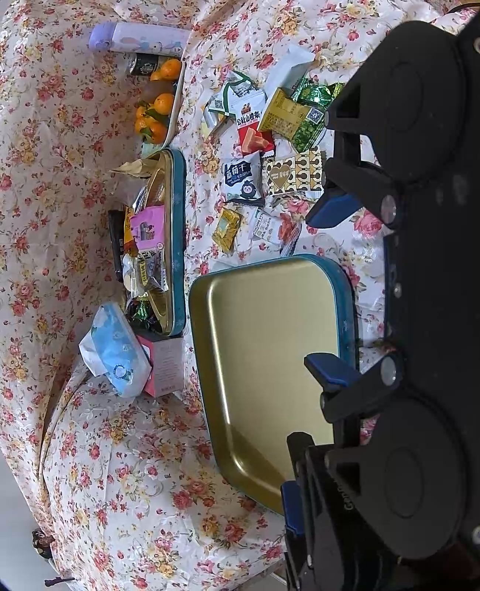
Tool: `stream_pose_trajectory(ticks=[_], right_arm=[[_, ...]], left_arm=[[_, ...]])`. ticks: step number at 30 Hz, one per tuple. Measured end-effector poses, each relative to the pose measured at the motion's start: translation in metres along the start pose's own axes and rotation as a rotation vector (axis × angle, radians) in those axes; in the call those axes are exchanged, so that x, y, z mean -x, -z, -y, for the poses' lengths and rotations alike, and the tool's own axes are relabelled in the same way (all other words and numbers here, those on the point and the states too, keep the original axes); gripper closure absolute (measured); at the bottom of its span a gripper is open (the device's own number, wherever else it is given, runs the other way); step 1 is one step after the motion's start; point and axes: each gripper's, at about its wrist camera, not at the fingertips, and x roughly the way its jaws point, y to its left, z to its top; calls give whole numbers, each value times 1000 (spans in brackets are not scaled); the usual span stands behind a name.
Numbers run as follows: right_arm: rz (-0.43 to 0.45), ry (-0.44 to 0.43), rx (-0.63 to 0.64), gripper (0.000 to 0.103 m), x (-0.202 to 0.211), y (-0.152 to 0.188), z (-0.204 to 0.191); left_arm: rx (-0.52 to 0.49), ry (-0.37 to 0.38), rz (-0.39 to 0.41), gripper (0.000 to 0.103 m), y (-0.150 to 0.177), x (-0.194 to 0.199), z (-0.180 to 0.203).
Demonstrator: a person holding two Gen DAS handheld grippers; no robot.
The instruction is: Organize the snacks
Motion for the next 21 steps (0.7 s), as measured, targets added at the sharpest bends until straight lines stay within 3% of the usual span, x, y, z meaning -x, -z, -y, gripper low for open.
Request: stream_pose_trajectory(ticks=[21], right_arm=[[-38,28,4,25,-6,2,0]], left_arm=[[-12,-5,-14,49,1,-4,-1]])
